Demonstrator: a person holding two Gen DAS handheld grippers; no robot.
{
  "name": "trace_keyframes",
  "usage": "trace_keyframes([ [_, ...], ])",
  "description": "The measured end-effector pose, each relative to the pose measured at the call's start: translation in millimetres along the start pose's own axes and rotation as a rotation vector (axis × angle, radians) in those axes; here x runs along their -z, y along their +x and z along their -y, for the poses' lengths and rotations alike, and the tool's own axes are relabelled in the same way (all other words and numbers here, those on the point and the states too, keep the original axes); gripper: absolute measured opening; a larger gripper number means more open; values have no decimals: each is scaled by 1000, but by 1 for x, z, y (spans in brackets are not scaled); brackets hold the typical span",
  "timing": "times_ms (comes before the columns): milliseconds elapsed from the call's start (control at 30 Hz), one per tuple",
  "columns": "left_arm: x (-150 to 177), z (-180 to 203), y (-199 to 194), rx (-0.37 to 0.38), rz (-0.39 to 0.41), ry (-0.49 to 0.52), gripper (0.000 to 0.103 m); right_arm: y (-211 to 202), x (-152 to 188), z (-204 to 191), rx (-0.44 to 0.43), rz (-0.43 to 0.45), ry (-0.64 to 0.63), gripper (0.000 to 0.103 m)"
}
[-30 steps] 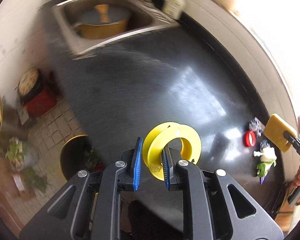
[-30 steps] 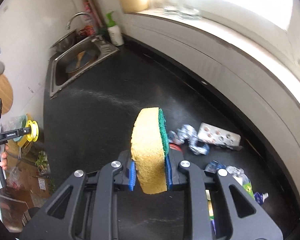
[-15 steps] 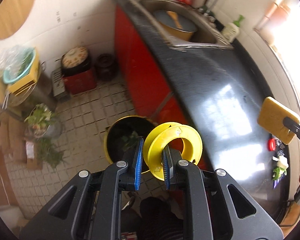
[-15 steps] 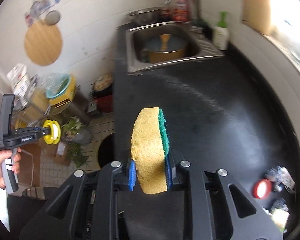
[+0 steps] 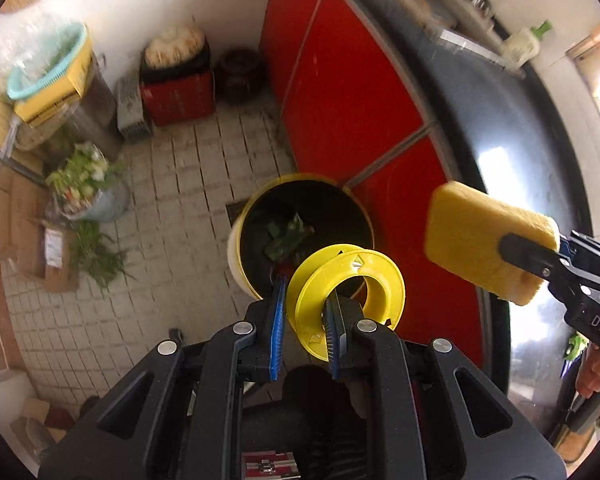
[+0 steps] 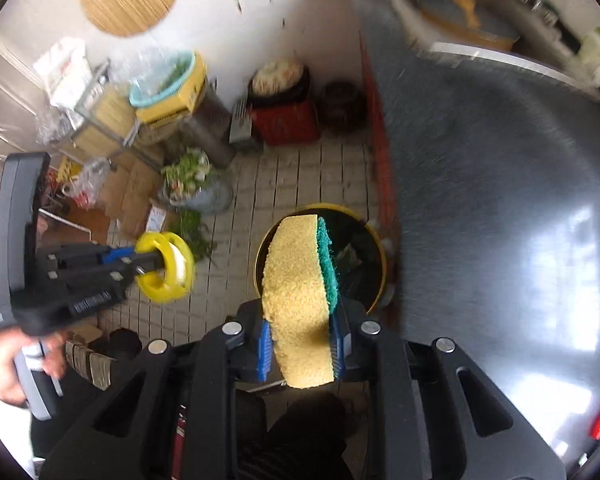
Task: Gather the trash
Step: 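Carry the tape roll and sponge with both tools over the bin, then open both tools to drop the tape roll and sponge into the bin, then move both open tools back to the countertop trash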
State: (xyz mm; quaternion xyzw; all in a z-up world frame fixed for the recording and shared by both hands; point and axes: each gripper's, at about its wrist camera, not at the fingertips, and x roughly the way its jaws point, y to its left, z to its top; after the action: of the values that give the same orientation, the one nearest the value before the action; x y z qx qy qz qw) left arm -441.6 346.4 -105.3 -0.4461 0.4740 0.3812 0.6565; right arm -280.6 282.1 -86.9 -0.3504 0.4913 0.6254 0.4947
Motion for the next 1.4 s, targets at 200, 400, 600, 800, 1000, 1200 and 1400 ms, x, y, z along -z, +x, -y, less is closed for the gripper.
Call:
trace_keyframes([
  [200, 5, -3, 36, 25, -49, -9, 16, 47, -12, 0, 21, -74, 9, 23],
  [400, 4, -5, 56, 22, -71, -27, 16, 65, -20, 3, 17, -102, 11, 23],
  [600, -3, -7, 58, 7, -93, -80, 75, 61, -25, 3, -26, -92, -3, 58],
  [800, -11, -4, 32, -33, -29, -91, 84, 18, -39, -2, -82, 21, 0, 66],
  [1000, -21, 11, -21, -74, 89, -70, 93, -60, -32, 26, -30, 183, 38, 79],
  [1200, -50, 82, -50, -107, 154, 117, 94, -141, 38, 131, 142, 301, 201, 93],
  [1400, -61, 207, -39, -10, 127, 368, 96, -208, 187, 257, 378, 301, 519, 96],
])
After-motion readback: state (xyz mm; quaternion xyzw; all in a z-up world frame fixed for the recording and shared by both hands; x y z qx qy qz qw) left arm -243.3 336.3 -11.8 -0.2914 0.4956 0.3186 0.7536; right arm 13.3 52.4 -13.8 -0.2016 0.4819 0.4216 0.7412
